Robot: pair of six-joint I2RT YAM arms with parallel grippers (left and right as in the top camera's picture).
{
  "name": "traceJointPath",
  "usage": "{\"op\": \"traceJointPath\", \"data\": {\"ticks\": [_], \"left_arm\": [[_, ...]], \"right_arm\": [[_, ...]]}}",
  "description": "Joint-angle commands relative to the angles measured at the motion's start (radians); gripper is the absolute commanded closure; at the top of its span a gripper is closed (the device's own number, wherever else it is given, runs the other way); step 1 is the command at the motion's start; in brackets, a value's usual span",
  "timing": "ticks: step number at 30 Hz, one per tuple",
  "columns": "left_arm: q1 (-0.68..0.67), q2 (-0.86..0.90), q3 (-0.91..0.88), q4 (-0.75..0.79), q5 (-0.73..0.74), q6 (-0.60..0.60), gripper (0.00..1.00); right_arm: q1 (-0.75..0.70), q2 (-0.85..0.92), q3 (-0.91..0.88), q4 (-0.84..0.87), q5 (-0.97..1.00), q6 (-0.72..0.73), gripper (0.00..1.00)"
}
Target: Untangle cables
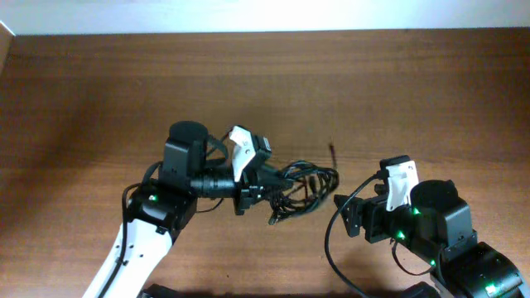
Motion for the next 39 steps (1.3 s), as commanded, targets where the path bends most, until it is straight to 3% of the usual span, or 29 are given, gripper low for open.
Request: {"op": "traceJointPath", "data": {"ticks": [1, 11, 14, 17, 21, 26, 31, 35, 39], "left_arm": [[0.006, -0.008, 0.005, 0.010, 0.198, -0.017, 1.00], [0.006, -0.008, 0.005, 0.009, 0.306, -0.017, 1.00], [0.006, -0.008, 0.005, 0.009, 0.305, -0.016, 1.00], [0.006, -0.008, 0.005, 0.009, 0.293, -0.016, 1.00], [0.005, -0.008, 0.005, 0.008, 0.301, -0.016, 1.00], [0.003, -0.008, 0.005, 0.008, 0.301, -0.016, 1.00], [0.003, -0.008, 0.005, 0.008, 0.292, -0.016, 1.00], [0.003, -0.008, 0.005, -0.051, 0.080, -0.016, 1.00], [0.003, -0.008, 0.005, -0.087, -0.022, -0.016, 1.00]], "right_arm": [[0.000, -0.002, 0.014, 0.012, 0.012, 0.020, 0.09], [0.000, 0.008, 0.013, -0.017, 0.133, 0.117, 0.09], [0.000, 0.053, 0.013, -0.013, 0.104, 0.112, 0.01], [0.000, 0.089, 0.013, 0.037, -0.017, 0.034, 0.01], [0.000, 0.097, 0.013, 0.040, 0.012, 0.038, 0.02], [0.000, 0.111, 0.013, -0.128, 0.377, 0.337, 0.02], [-0.001, 0.111, 0.013, -0.153, 0.407, 0.379, 0.02], [-0.001, 0.075, 0.023, -0.145, 0.353, 0.370, 0.01], [-0.001, 0.005, 0.039, -0.068, 0.131, 0.155, 0.01]]}}
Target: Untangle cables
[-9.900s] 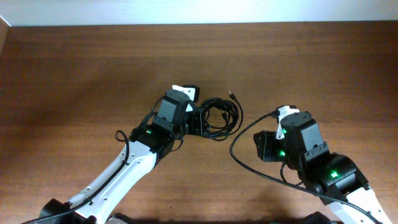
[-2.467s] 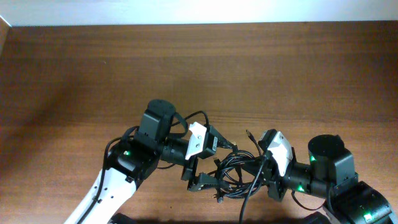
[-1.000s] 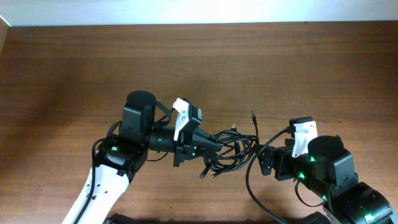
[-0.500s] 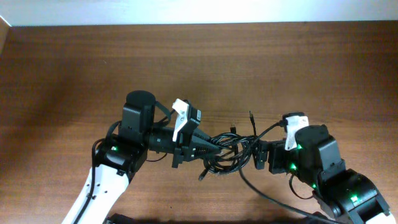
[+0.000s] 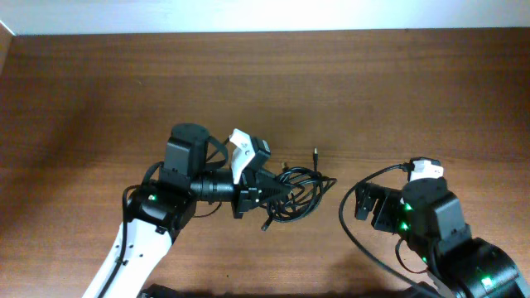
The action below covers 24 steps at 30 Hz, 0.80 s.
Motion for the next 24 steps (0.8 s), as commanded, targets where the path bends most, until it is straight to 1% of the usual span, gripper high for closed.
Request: {"op": "traceJointPath", "data": {"ticks": [1, 2, 4, 7, 8, 9, 10, 13, 15, 18, 19, 21, 24], "left_arm": [[0.000, -0.008, 0.005, 0.002, -0.037, 0.002, 1.00], [0.000, -0.008, 0.005, 0.002, -0.038, 0.002, 1.00], [0.000, -0.008, 0.005, 0.002, -0.037, 0.002, 1.00], [0.000, -0.008, 0.005, 0.002, -0.032, 0.002, 1.00], [0.000, -0.008, 0.005, 0.002, -0.025, 0.017, 1.00], [0.000, -0.008, 0.005, 0.002, 0.031, 0.092, 1.00], [0.000, -0.008, 0.005, 0.003, 0.062, 0.133, 1.00], [0.000, -0.008, 0.005, 0.044, 0.068, 0.142, 1.00], [0.000, -0.008, 0.005, 0.064, 0.069, 0.142, 1.00], [-0.008, -0.008, 0.005, 0.087, 0.069, 0.142, 1.00], [-0.024, -0.008, 0.005, 0.104, 0.073, 0.141, 1.00], [-0.084, -0.008, 0.005, 0.172, 0.129, 0.141, 1.00], [-0.154, -0.008, 0.005, 0.238, 0.128, 0.153, 1.00]], "right_arm": [[-0.002, -0.032, 0.023, 0.064, -0.203, -0.178, 0.01], [-0.002, -0.032, 0.023, 0.085, -0.264, -0.221, 0.01], [-0.002, -0.032, 0.023, 0.102, -0.314, -0.252, 0.01], [-0.002, -0.032, 0.023, 0.102, -0.314, -0.264, 0.01], [-0.002, -0.032, 0.023, 0.102, -0.329, -0.278, 0.01], [-0.002, -0.032, 0.023, 0.102, -0.332, -0.281, 0.01], [-0.001, -0.032, 0.023, 0.102, -0.373, -0.331, 0.01], [-0.001, -0.032, 0.023, 0.119, -0.513, -0.449, 0.00], [-0.001, -0.032, 0.023, 0.121, -0.513, -0.450, 0.02], [-0.001, -0.032, 0.023, 0.117, -0.513, -0.458, 0.03], [-0.001, -0.032, 0.023, 0.117, -0.513, -0.461, 0.03], [-0.001, -0.032, 0.023, 0.117, -0.513, -0.461, 0.03], [-0.001, -0.032, 0.023, 0.117, -0.513, -0.460, 0.03]]}}
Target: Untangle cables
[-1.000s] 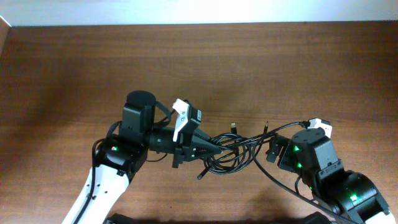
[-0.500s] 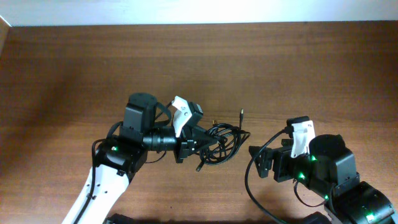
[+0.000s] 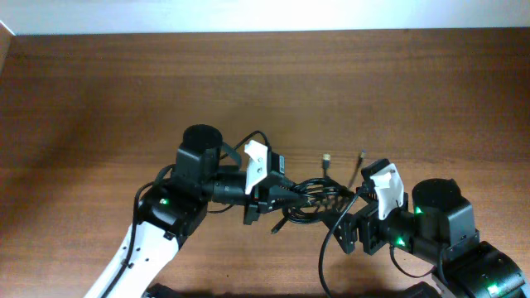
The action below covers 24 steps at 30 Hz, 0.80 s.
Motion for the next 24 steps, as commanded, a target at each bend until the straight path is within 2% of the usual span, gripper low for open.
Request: {"op": "traceJointPath", "data": {"ticks": [1, 5, 9, 14, 17, 18, 20, 21, 22, 24], "left_arm": [[-0.047, -0.008, 0.008, 0.048, 0.043, 0.026, 1.00], [-0.047, -0.008, 0.008, 0.048, 0.038, 0.025, 1.00], [-0.048, -0.008, 0.008, 0.047, 0.121, 0.024, 1.00], [-0.048, -0.008, 0.008, 0.044, 0.161, 0.020, 1.00], [-0.048, -0.008, 0.008, 0.043, 0.157, 0.021, 1.00], [-0.048, -0.008, 0.008, 0.043, 0.146, 0.021, 1.00], [-0.048, -0.008, 0.008, 0.043, 0.031, 0.017, 1.00], [-0.048, -0.008, 0.008, 0.039, -0.072, -0.018, 1.00], [-0.048, -0.008, 0.008, 0.023, -0.247, -0.072, 1.00], [-0.048, -0.008, 0.008, -0.031, -0.462, -0.063, 1.00]], "right_arm": [[0.000, -0.004, 0.019, 0.002, -0.012, -0.014, 0.03], [0.000, -0.004, 0.019, -0.003, 0.005, -0.014, 0.03], [0.000, 0.006, 0.018, -0.011, 0.065, -0.006, 0.03], [0.000, 0.050, 0.018, -0.022, 0.304, 0.252, 0.03], [0.000, 0.082, 0.018, -0.020, 0.320, 0.290, 0.03], [0.000, 0.086, 0.018, -0.020, 0.289, 0.244, 0.03], [0.000, 0.086, 0.018, -0.024, 0.233, 0.164, 0.04], [0.000, 0.086, 0.018, -0.032, 0.219, 0.141, 0.04], [0.000, 0.086, 0.018, -0.047, 0.212, 0.116, 0.04], [0.000, 0.082, 0.018, -0.058, 0.211, 0.109, 0.04]]}}
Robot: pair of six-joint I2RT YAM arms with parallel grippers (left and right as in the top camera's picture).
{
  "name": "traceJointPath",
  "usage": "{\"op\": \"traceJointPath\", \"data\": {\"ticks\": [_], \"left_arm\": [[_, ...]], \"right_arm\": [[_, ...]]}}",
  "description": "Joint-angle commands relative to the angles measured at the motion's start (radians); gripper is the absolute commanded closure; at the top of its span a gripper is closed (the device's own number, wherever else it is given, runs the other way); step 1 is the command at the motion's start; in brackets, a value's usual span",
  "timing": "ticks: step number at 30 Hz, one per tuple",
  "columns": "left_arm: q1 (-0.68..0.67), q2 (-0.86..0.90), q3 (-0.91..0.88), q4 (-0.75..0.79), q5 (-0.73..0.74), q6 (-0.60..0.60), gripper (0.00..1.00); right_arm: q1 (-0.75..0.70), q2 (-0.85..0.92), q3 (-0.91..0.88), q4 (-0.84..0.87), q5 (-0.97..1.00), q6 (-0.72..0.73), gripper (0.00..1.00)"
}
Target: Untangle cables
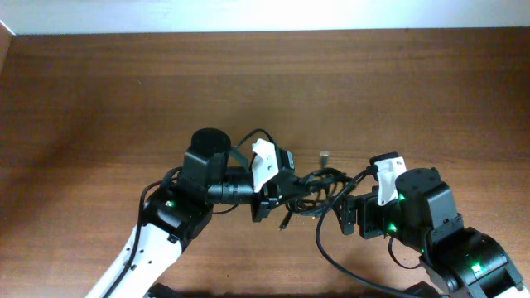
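A tangle of black cables (313,192) lies at the middle of the wooden table. One plug end (324,154) sticks up out of it toward the back. My left gripper (281,189) points right and is shut on the tangle's left side. My right gripper (344,212) points left and meets the tangle's right side. Its fingers are dark against the cables, so I cannot make out whether they are closed. A strand (356,174) runs from the tangle toward the right wrist.
The brown wooden table (99,99) ends at a pale wall along the back edge (248,33). A black wire loop (325,244) of the right arm hangs near the front of the table.
My left gripper and the tangle have shifted a little to the right and back. The right gripper has come up against the tangle's right side. Only one plug end now shows above the bundle.
At first my left gripper held the tangle left of centre, with the right gripper apart from it. Then the right arm stood pulled back to the right. After that both arms were closer together at the centre with two plug ends showing, and now both grippers meet the bundle.
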Motion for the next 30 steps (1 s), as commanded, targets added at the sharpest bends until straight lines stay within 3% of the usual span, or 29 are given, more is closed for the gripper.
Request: {"op": "traceJointPath", "data": {"ticks": [1, 3, 4, 9, 11, 16, 17, 19, 20, 21, 23, 24, 26, 30], "left_arm": [[-0.002, -0.008, 0.008, -0.082, -0.348, 0.043, 1.00], [-0.001, -0.008, 0.008, -0.132, -0.305, 0.074, 1.00], [0.001, -0.008, 0.008, -0.144, -0.214, 0.125, 1.00], [0.001, -0.009, 0.008, -0.325, 0.108, 0.608, 1.00], [0.001, -0.012, 0.008, -0.360, 0.137, 0.680, 1.00], [0.002, -0.012, 0.008, -0.352, 0.025, 0.604, 1.00], [0.002, -0.012, 0.008, -0.299, -0.079, 0.418, 1.00], [0.002, -0.012, 0.008, -0.238, -0.198, 0.216, 1.00], [0.002, -0.012, 0.008, -0.193, -0.284, 0.051, 1.00], [0.001, -0.012, 0.008, -0.164, -0.291, 0.004, 1.00], [0.001, -0.012, 0.008, -0.164, -0.240, 0.014, 1.00], [0.001, -0.012, 0.008, -0.164, -0.098, 0.137, 1.00], [0.001, -0.012, 0.008, -0.165, 0.053, 0.229, 1.00], [0.002, -0.018, 0.008, -0.153, 0.115, 0.232, 1.00]], "right_arm": [[-0.001, -0.009, 0.018, -0.004, -0.014, -0.031, 0.04], [-0.001, -0.024, 0.018, -0.003, -0.032, -0.056, 0.04], [-0.001, -0.028, 0.018, 0.001, -0.025, -0.056, 0.05], [-0.001, -0.029, 0.018, -0.029, 0.105, -0.038, 0.07], [-0.001, -0.029, 0.018, -0.030, 0.104, -0.038, 0.07], [-0.001, -0.029, 0.018, -0.029, 0.089, -0.038, 0.07], [-0.001, -0.029, 0.018, -0.023, 0.083, -0.037, 0.07], [-0.001, -0.029, 0.018, -0.006, 0.052, -0.037, 0.07], [-0.001, -0.029, 0.018, 0.025, 0.000, -0.037, 0.07], [-0.001, -0.029, 0.018, 0.047, -0.047, -0.038, 0.07], [-0.001, -0.029, 0.018, 0.072, -0.179, -0.142, 0.07], [-0.001, -0.029, 0.018, 0.069, -0.249, -0.218, 0.09], [-0.001, -0.029, 0.018, 0.057, -0.301, -0.271, 0.10], [-0.001, -0.029, 0.020, 0.031, -0.302, -0.274, 0.10]]}}
